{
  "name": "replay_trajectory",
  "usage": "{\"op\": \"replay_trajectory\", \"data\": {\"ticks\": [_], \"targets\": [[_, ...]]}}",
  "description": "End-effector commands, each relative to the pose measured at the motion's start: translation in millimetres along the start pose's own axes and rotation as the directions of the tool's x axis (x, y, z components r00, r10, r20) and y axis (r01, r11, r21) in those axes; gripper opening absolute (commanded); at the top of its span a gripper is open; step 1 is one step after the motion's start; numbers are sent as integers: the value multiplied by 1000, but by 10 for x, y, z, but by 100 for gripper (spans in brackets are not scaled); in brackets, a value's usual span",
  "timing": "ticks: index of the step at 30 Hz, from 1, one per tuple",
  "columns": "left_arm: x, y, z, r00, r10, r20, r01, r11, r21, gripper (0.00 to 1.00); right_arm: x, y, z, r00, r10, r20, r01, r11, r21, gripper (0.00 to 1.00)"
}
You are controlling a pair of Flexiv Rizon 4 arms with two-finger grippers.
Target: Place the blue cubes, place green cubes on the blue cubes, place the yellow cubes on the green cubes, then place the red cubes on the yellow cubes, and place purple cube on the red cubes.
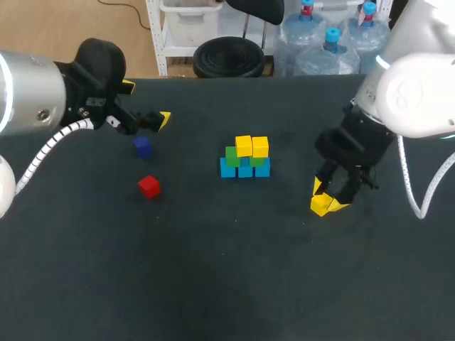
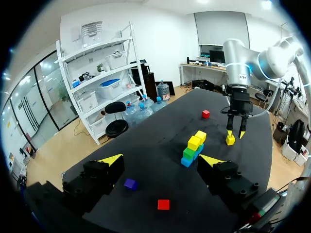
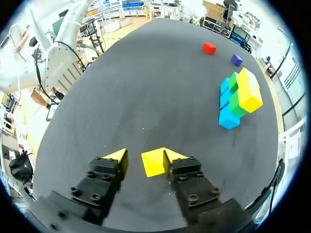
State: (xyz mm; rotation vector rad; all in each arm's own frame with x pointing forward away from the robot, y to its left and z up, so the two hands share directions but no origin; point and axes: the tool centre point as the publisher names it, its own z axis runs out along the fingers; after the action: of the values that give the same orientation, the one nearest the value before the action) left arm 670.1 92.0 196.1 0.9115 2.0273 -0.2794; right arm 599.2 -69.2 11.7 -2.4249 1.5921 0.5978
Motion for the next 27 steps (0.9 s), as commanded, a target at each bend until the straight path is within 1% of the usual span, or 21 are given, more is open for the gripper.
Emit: {"op": "replay_trajectory", "data": {"ticks": [1,5,8,10,12,13,14,15,18,21,22,23,24,27], "targets": [[10,12,-1,1000,1,4,-1,1000,4,100,-28,-25,15,1000,0,-3,0,1000,-2,0],[10,12,-1,1000,1,4,-1,1000,4,100,-117,0,-33,1000,-15,19,16,1000,-25,0],[10,12,-1,1000,1,4,-1,1000,4,100,-161,11,-52,999,-26,21,27,999,-23,0],[10,12,-1,1000,1,4,-1,1000,4,100,-161,13,-63,999,-35,4,35,999,-14,0],[10,12,-1,1000,1,4,-1,1000,4,100,-138,-4,-84,999,-40,-5,40,999,5,35],[10,12,-1,1000,1,4,-1,1000,4,100,-137,-1,-100,999,-46,-5,46,999,0,45],[10,12,-1,1000,1,4,-1,1000,4,100,-141,3,-117,999,-49,-12,49,999,3,77],[10,12,-1,1000,1,4,-1,1000,4,100,-138,2,-130,998,-52,-22,52,999,8,100],[10,12,-1,1000,1,4,-1,1000,4,100,-118,7,-145,998,-50,-25,50,999,8,100],[10,12,-1,1000,1,4,-1,1000,4,100,-98,29,-129,997,-57,-46,57,998,-1,100],[10,12,-1,1000,1,4,-1,1000,4,100,-97,31,-128,998,-50,-44,50,999,1,49],[10,12,-1,1000,1,4,-1,1000,4,100,-98,34,-127,998,-44,-45,44,999,7,21],[10,12,-1,1000,1,4,-1,1000,4,100,-98,36,-127,998,-44,-47,44,999,10,0],[10,12,-1,1000,1,4,-1,1000,4,100,-87,50,-115,999,-35,-41,35,999,2,0]]}}
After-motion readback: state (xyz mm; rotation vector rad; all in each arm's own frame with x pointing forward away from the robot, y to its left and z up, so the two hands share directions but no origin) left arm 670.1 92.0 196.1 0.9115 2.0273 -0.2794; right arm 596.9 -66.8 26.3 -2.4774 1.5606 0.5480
